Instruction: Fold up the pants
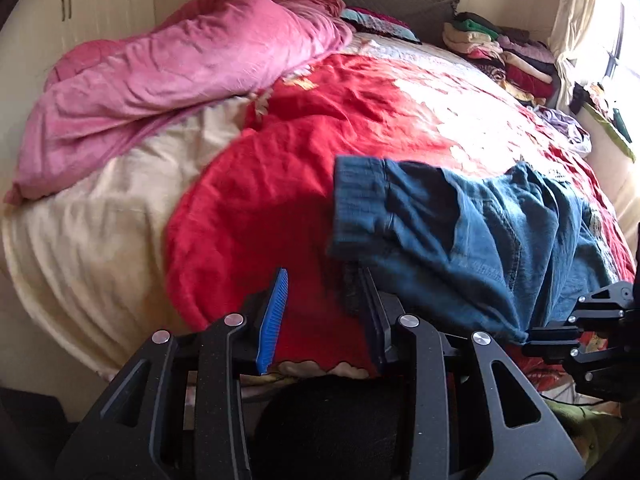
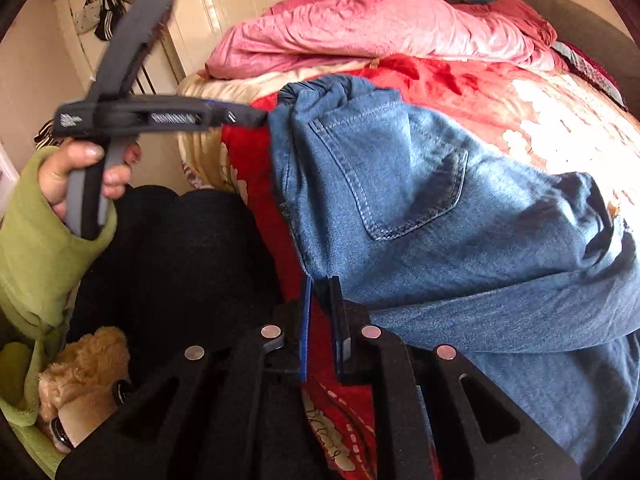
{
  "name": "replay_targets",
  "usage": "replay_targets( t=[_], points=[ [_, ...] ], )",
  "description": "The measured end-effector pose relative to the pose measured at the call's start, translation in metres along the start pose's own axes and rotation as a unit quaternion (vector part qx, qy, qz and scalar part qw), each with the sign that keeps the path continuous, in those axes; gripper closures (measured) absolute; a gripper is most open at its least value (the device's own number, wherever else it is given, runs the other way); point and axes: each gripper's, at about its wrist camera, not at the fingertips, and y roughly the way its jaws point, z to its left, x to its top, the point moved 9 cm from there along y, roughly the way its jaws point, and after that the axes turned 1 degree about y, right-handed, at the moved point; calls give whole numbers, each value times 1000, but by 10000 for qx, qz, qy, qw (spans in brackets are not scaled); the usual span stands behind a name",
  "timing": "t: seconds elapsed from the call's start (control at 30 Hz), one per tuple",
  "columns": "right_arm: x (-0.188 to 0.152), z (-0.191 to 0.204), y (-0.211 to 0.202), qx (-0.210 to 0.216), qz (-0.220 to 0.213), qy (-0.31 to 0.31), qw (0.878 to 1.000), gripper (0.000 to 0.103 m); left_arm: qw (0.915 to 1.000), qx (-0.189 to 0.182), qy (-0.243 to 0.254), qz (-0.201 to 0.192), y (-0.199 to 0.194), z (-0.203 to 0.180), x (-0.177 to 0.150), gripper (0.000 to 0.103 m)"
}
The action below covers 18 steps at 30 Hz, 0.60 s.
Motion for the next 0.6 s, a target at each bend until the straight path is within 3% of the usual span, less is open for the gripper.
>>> replay_targets(
  t=[0.17,0.37,0.47,0.53,0.6],
  points=[
    [-1,-1,2,56,-1,30,10000,93,9995,-192,22,-232,-15,-14,20,75],
    [-4,0,-1,165,14,87,9998,93,9970,-643,439,47,17,-71,31,75],
    [1,0,-20,181,-192,33,9996,93,9967,-200,715,313,42,-76,13,76],
    [7,-7,-35,11,-388,68,9992,93,9964,-183,710,419,51,-74,1,76],
    [14,-15,-46,-180,-557,110,9982,83,9966,-224,690,393,52,-72,-8,76]
  ],
)
